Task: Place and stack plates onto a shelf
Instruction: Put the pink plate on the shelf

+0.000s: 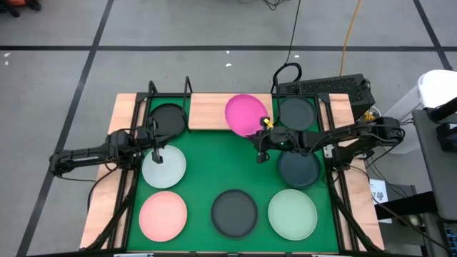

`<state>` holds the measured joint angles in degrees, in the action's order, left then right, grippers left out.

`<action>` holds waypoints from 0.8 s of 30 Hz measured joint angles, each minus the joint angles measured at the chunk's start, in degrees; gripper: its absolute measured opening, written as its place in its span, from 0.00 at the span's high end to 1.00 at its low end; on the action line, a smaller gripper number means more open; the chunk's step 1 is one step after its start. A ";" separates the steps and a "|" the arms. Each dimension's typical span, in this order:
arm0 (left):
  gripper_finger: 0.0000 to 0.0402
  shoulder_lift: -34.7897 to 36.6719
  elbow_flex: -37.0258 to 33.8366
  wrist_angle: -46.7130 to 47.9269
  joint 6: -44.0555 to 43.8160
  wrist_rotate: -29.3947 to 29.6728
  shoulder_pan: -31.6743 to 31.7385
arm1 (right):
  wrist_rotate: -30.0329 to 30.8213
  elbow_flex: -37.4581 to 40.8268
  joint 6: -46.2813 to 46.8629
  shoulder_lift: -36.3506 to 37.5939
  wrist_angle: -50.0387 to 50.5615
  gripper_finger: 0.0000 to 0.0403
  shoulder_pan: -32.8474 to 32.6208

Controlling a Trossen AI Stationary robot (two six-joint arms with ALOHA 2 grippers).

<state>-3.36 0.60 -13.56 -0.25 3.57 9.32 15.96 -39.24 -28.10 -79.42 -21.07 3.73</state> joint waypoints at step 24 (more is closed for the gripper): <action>1.00 0.00 0.00 0.01 -0.01 0.00 0.01 | -5.67 -5.38 0.24 -1.35 9.91 1.00 10.79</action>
<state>-3.36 0.60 -13.55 -0.26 3.57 9.33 10.29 -44.62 -27.86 -80.77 -11.16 14.53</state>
